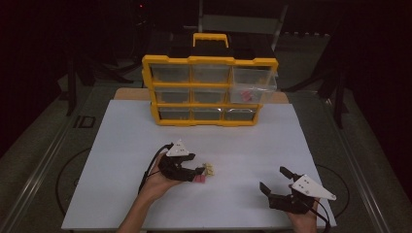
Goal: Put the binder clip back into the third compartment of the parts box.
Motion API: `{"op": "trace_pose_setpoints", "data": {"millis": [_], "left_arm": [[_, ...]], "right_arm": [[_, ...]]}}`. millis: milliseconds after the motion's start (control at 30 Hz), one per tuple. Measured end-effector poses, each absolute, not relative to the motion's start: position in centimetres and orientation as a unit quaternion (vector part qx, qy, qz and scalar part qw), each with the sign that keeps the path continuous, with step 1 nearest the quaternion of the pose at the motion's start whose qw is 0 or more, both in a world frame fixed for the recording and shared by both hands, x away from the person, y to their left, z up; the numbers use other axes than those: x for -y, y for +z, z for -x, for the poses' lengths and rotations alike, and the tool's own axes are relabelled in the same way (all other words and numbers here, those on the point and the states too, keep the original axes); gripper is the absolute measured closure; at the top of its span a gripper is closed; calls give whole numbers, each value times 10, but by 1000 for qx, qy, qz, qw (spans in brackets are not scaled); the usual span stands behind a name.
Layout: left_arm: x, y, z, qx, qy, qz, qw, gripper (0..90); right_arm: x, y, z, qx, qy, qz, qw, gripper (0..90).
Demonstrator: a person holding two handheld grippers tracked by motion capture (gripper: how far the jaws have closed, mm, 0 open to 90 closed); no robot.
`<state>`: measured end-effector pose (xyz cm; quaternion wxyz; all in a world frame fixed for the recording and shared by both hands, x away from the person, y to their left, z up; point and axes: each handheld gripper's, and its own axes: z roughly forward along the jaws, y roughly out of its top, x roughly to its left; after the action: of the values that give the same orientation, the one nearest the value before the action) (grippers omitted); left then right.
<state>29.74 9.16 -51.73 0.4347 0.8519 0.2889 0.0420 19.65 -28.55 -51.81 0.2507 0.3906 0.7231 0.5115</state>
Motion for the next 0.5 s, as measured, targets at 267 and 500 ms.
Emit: {"op": "trace_pose_setpoints", "data": {"millis": [267, 500], "left_arm": [[-83, -530, -297, -271, 14, -868, 416, 548], [-83, -538, -300, -283, 7, -870, 404, 644]], "right_arm": [[285, -518, -197, -724, 512, -390, 251, 84], [285, -518, -197, -726, 510, -388, 250, 84]]}}
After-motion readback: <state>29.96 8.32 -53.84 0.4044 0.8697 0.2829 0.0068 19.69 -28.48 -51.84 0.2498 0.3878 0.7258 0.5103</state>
